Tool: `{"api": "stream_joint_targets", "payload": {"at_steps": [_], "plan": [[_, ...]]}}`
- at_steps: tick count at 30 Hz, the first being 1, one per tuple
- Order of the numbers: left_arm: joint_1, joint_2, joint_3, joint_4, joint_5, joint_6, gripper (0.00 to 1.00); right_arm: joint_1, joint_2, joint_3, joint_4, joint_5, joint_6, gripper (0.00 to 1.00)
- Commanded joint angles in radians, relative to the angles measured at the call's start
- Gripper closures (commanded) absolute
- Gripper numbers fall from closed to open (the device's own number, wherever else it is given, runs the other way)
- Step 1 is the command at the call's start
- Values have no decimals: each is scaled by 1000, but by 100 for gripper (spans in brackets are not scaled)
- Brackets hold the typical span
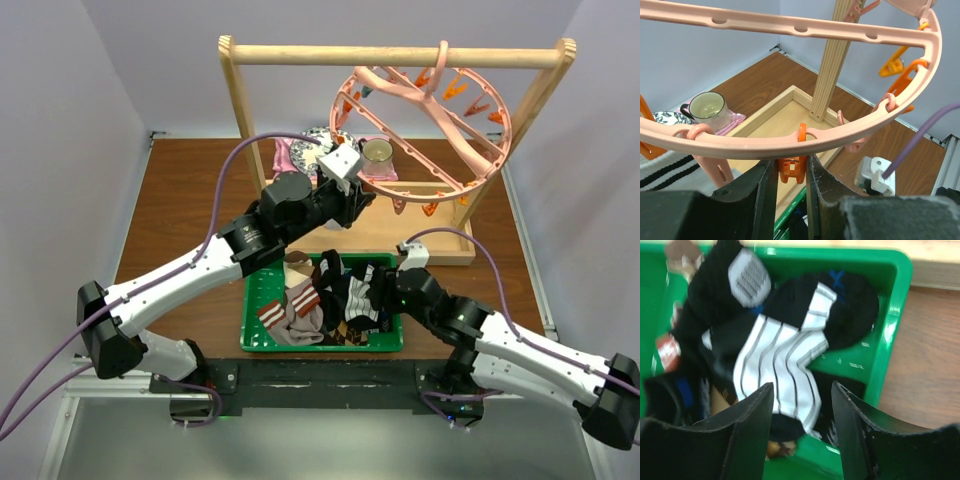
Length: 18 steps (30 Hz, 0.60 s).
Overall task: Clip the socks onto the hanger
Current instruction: Pick up the sock from the bin.
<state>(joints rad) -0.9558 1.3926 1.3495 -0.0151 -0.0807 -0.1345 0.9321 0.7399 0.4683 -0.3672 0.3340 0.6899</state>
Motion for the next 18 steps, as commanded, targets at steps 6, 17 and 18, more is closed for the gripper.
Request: {"api": "stream_joint_targets", "payload": {"at_steps": [6,17,18], "plan": [[5,-24,-26,37,53,39,100,14,210,4,266,-29,171,46],[5,-52,-62,67,76,41,100,85,179,-39,234,-12,178,71],[3,-53,-65,69,76,41,100,85,181,-37,244,-9,180,83]]}}
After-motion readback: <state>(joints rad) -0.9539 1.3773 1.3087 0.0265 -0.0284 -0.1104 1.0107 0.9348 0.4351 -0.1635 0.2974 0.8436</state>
